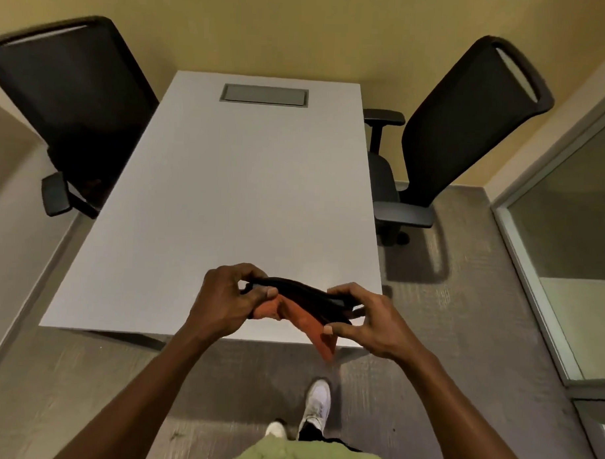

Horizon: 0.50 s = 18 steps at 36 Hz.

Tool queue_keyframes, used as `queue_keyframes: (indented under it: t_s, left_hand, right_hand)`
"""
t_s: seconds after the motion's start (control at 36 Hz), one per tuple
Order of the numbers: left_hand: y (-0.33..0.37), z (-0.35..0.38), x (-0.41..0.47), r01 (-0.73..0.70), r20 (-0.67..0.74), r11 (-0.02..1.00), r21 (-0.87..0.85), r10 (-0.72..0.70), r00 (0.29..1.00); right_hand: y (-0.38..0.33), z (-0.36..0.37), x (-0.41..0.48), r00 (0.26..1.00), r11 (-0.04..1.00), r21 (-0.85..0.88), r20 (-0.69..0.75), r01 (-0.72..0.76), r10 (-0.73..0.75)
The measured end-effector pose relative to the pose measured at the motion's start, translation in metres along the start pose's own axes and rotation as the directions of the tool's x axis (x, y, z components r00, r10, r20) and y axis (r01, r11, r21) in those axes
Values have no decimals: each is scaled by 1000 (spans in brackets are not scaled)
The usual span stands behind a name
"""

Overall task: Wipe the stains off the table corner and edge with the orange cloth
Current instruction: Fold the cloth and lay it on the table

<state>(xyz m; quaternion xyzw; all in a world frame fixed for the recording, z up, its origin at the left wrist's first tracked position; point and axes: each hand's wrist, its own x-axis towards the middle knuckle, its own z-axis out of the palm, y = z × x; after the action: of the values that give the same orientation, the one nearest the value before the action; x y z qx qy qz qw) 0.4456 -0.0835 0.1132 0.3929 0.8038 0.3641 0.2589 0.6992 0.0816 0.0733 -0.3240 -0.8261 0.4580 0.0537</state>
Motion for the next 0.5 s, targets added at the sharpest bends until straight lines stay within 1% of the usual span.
queue_keyframes:
  t_s: [0.08,0.25,0.42,0.5]
  left_hand:
    - [6,-3,10,5,-15,1000,4,-5,1000]
    - [3,-15,24,63,-17,997,35,-62,998]
    - [-6,-30,29,94,-57,995,31,-92,994]
    - [-11,-37,32,122,-95,991,61,-115,989]
  right_hand:
    - [0,2,16,998,998,-31,18,56,-55]
    - [0,-6,52,984,990,-28,-110,135,-137]
    - [-11,-21,89,972,980,-12,-130,198,-198]
    - [-25,-26,110,962,970,12,-134,241,-238]
